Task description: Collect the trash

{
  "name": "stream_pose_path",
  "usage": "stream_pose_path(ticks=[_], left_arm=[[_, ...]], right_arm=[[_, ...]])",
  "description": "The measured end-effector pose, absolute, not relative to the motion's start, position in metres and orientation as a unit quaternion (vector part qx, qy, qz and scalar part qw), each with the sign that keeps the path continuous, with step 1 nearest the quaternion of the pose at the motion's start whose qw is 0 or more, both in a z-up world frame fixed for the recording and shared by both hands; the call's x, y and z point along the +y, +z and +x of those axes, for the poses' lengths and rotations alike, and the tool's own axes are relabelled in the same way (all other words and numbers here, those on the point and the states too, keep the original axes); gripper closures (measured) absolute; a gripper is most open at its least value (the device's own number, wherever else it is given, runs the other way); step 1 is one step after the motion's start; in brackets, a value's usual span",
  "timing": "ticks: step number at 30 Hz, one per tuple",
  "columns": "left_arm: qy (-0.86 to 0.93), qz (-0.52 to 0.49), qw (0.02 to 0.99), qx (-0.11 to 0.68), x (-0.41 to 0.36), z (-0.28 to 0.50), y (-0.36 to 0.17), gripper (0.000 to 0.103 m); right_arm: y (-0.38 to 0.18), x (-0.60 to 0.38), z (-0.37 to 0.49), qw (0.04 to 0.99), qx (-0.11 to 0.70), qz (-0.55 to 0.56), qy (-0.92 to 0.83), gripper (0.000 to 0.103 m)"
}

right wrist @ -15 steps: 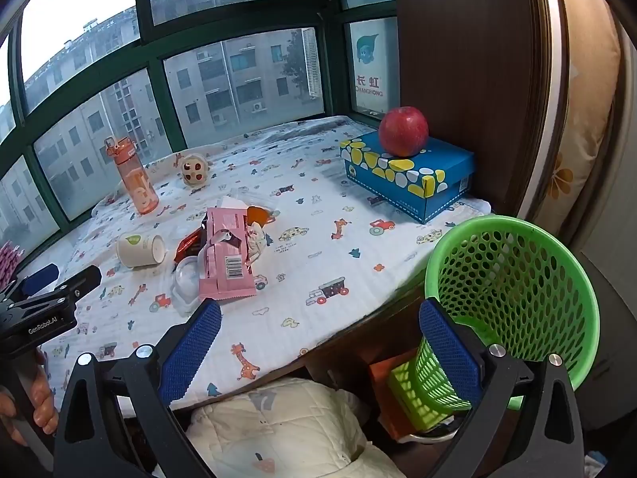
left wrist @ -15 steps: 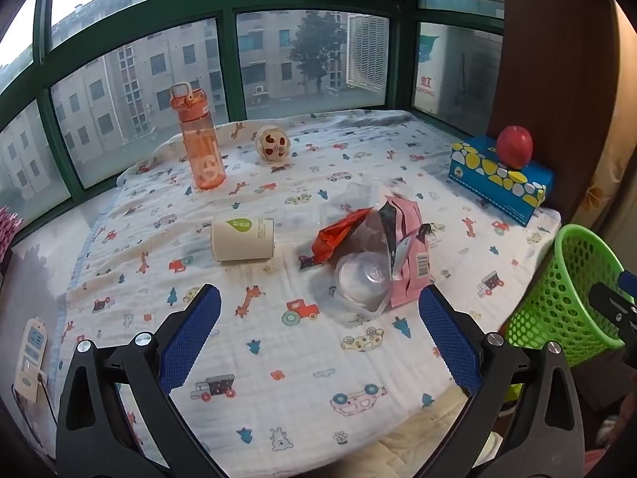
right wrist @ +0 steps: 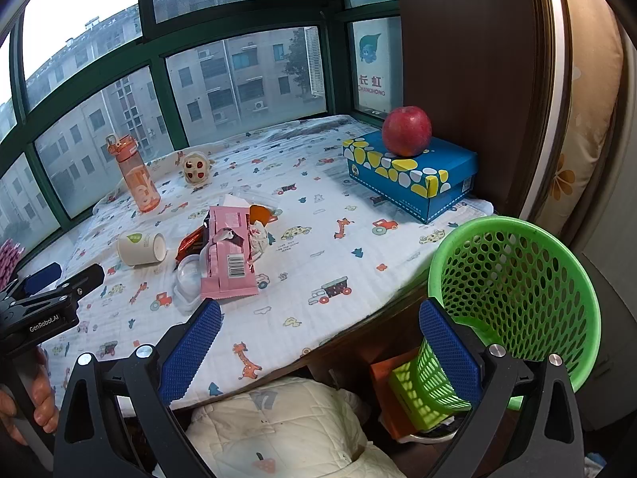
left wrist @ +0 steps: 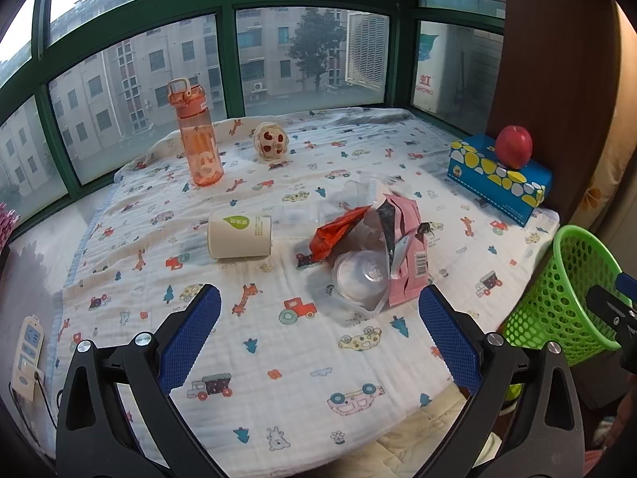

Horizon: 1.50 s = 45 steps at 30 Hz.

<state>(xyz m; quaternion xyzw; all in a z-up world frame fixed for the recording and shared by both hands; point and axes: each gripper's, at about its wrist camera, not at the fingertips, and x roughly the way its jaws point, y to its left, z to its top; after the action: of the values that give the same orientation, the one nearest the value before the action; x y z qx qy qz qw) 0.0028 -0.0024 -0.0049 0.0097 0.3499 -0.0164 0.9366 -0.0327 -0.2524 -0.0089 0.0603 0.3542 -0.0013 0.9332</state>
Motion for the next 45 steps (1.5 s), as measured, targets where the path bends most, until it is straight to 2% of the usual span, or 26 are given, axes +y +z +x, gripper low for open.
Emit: stream_pose_path(ticks=[45], left_arm=[[-0.009, 0.001, 0.932, 0.363, 0.007, 0.020, -0.012, 0.005]], right_arm=[[-0.016, -0.246, -0.019, 0.930, 0.364, 0.055, 0.005, 0.006]])
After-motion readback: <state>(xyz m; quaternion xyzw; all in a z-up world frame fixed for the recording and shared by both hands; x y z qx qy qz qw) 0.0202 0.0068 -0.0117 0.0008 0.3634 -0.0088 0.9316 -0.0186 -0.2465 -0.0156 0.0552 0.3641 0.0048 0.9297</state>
